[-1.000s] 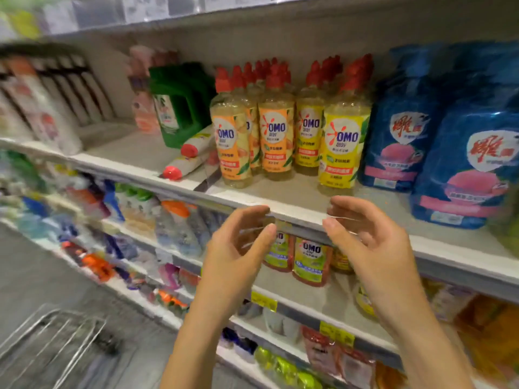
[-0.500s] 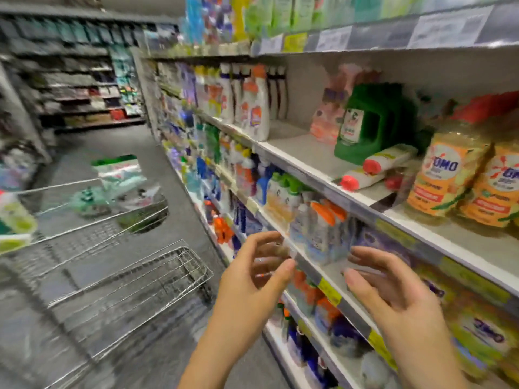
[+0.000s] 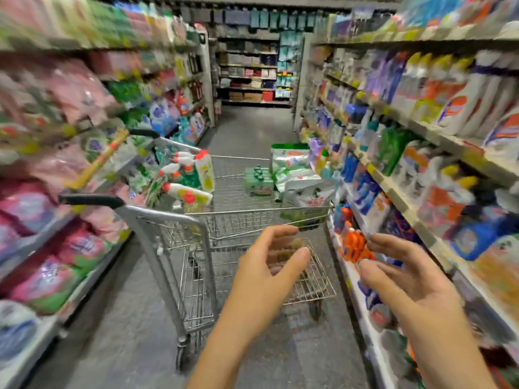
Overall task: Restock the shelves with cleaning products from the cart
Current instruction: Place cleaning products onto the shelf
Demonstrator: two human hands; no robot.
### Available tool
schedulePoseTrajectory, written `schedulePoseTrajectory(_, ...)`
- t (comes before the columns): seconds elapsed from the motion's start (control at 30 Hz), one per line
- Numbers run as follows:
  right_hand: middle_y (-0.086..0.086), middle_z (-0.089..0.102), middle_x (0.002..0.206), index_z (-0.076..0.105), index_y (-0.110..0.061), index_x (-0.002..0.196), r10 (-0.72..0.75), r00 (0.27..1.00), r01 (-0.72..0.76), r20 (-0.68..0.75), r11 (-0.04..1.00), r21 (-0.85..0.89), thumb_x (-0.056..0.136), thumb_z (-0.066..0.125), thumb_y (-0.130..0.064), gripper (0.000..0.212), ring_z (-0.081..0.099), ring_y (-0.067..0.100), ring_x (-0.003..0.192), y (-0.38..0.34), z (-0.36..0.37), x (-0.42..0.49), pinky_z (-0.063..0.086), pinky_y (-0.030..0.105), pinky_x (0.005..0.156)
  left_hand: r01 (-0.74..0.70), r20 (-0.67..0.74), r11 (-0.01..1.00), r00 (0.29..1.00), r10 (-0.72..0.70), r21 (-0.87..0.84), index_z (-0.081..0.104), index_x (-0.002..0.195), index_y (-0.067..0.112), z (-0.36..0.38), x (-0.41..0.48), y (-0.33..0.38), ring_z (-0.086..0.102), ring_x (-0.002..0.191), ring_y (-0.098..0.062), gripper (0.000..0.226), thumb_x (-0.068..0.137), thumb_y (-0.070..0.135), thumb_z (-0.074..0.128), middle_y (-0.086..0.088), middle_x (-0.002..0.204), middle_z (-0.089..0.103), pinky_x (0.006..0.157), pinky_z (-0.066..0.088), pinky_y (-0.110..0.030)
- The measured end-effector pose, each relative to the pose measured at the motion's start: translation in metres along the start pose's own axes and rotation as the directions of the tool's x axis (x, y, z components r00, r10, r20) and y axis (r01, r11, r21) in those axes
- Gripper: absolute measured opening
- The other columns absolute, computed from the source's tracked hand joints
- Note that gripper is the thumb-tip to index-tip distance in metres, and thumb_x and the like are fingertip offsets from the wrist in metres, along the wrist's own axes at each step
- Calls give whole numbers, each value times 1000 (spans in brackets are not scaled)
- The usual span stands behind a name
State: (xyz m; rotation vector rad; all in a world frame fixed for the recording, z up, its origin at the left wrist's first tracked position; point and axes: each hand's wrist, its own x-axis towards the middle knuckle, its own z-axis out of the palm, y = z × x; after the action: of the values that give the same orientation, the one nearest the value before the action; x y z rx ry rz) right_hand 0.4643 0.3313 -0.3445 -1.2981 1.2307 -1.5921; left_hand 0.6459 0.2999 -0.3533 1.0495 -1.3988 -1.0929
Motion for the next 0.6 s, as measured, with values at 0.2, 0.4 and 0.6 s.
schedulePoseTrajectory(0.2, -12, 70, 104, 68, -26, 98, 65, 983, -71, 170, 997, 26, 62, 72, -31, 36, 66, 1, 86, 41, 90, 66, 51, 10, 68, 67, -105, 997, 993, -61, 47, 63, 103, 33, -72, 40, -38, 63, 95, 3, 20, 87, 21, 66, 17, 98, 69, 77, 46, -8)
schedulePoseTrajectory(0.4, -12, 70, 101, 67, -22, 100, 139, 907, -146, 398, 989, -12, 64, 72, -28, 37, 67, 3, 80, 88, 177, 138, 50, 10, 64, 152, -234, 984, 964, -128, 89, 62, 103, 32, -133, 101, -72, 63, 97, 3, 19, 87, 23, 67, 20, 99, 68, 82, 48, -12)
schedulePoseTrajectory(0.6, -16, 68, 105, 65, -29, 104, 222, 779, -203, 587, 974, -99, 71, 74, -30, 34, 65, 1, 89, 151, 262, 241, 52, 13, 71, 277, -388, 928, 906, -168, 247, 61, 108, 29, -186, 196, -117, 61, 101, -4, 23, 87, 21, 68, 13, 105, 66, 93, 50, -31)
